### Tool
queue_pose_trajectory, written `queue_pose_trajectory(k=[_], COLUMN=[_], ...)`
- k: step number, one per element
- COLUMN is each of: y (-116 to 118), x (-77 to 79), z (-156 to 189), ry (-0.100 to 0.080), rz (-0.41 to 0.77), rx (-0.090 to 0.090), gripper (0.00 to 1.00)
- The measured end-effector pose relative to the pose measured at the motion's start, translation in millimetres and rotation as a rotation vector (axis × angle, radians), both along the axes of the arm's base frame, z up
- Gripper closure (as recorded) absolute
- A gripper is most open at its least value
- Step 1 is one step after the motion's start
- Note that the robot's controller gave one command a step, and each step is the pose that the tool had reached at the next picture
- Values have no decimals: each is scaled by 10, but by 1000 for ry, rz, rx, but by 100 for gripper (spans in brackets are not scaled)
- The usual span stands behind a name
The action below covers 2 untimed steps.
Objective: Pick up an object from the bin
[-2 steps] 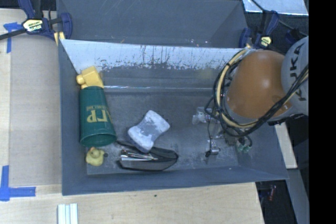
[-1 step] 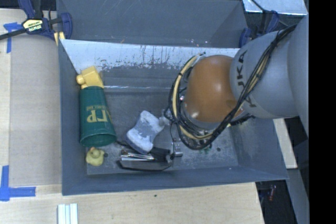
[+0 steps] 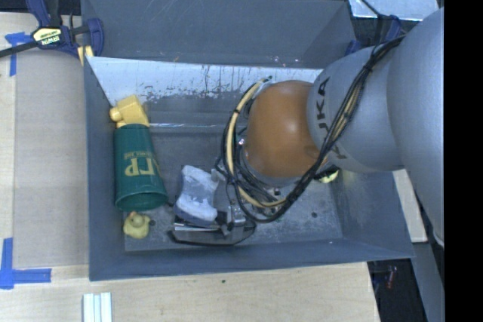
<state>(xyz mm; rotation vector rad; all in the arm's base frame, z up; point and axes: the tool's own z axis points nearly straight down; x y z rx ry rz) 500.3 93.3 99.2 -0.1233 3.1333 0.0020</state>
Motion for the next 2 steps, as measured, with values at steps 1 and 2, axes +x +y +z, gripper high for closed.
queue_pose_trajectory(k=[1,2], y=[357,358], x=[512,512], z=[-188,-187], ry=[4,4], rz=[-6,-6], rx=[0,0], gripper=[100,100])
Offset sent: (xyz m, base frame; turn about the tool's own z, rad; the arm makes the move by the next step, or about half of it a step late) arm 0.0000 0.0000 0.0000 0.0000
